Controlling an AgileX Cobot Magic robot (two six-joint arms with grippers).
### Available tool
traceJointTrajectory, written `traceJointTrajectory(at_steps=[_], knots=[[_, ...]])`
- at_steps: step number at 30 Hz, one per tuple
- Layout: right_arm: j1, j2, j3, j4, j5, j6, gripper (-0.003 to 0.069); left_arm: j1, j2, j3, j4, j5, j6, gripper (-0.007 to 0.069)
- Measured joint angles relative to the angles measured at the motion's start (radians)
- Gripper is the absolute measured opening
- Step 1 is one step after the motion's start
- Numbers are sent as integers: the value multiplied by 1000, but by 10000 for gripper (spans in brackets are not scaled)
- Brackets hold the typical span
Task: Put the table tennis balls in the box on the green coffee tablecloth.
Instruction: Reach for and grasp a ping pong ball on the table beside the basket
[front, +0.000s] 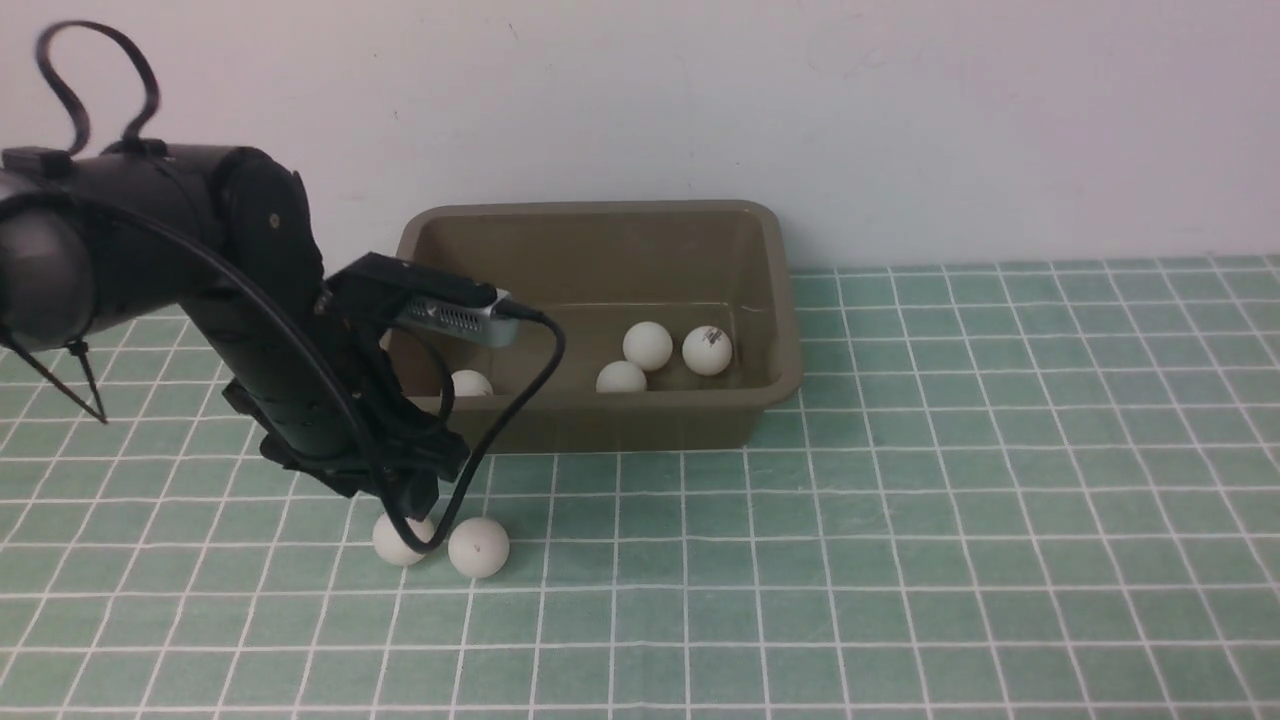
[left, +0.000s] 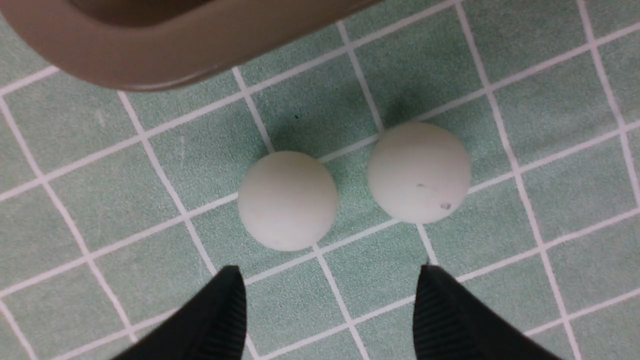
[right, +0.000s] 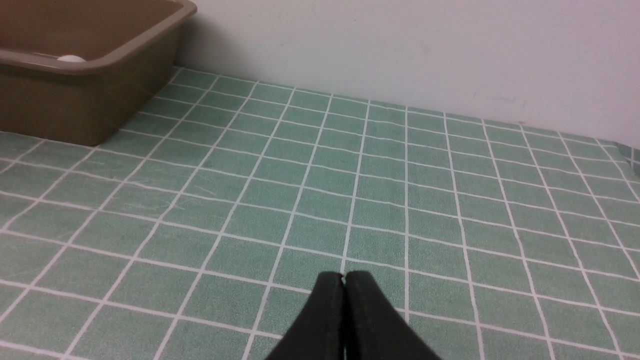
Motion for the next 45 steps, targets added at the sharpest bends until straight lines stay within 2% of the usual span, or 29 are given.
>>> traceJointTrajectory(at_steps=[15,22,36,41,45], knots=[[0,0,0,0,0,0,-18,0,143,0,33,-82,-14,405],[0,0,0,0,0,0,-18,0,169,0,103,-105,-62,405],[0,0,0,0,0,0,-18,0,220,0,107,-108,-67,404],[0,0,0,0,0,0,-18,0,222,0,127,-100,-69,353],[0,0,0,0,0,0,-18,1,201,0,146,-87,-69,353]])
